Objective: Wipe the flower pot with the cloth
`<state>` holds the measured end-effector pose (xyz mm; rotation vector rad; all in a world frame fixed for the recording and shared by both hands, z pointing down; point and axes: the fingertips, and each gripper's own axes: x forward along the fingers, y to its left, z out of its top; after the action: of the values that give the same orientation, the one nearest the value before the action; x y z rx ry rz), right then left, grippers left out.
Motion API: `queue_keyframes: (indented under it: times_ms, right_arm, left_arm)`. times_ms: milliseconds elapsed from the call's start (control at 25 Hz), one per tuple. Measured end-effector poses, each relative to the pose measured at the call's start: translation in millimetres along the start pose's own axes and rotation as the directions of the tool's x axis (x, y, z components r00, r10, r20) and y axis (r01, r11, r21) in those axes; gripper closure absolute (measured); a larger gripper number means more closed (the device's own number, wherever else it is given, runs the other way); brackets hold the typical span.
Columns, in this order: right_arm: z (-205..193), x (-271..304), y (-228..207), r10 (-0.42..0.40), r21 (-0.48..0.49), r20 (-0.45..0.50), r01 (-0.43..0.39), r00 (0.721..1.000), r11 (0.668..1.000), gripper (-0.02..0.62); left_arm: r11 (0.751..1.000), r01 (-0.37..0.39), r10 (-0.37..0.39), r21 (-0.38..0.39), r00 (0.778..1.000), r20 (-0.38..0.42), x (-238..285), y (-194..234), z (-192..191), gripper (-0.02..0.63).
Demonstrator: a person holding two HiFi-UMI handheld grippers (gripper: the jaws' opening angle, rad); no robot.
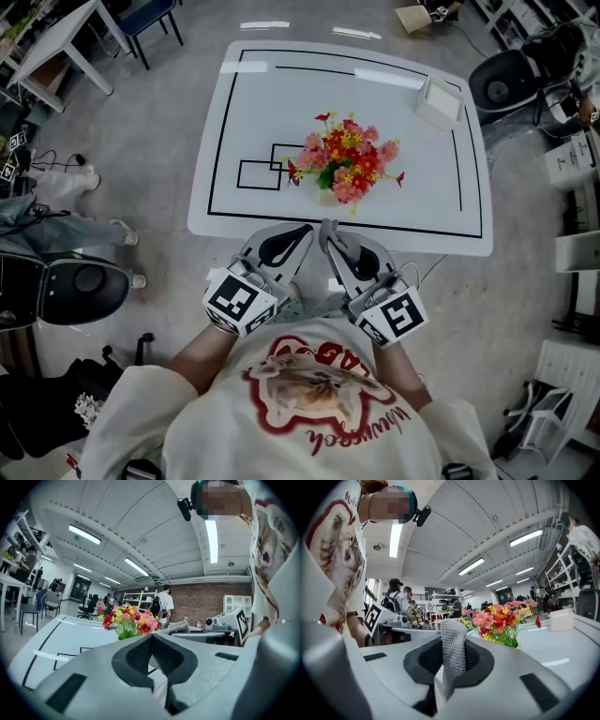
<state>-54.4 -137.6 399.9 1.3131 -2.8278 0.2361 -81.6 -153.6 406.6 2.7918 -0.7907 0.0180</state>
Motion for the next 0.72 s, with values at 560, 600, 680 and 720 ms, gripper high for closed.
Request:
queue_keyframes:
  times_ms: [560,600,680,720]
  right_arm:
    - [40.4,-77.9,22.5,-0.073,-0.106,0.082,0.081,0.994,0.991,0.569]
    - [37.5,-90.8,29.2,-0.061,-0.108,0.079,0.069,0.995,0.992,0.569]
    - [32.0,-119.9,42.1,-0.043,-0.115,0.075,0.051,0.996,0.992,0.569]
    - [30.1,-135.9,48.0,-0.037,-0.118,0.076,0.046,0.996,0.992,0.569]
  left_arm:
    - [0.995,-0.080,0.081,0.064,0.996,-0.025,-9.2,-92.0,2.6,0.603]
    - [0.995,-0.083,0.085,0.062,0.996,-0.026,-11.7,-106.2,-2.1,0.603]
    - [0.994,-0.100,0.101,0.055,0.995,-0.019,-17.7,-135.5,-9.9,0.603]
    - [0.993,-0.110,0.111,0.049,0.994,-0.010,-20.7,-150.6,-13.0,0.603]
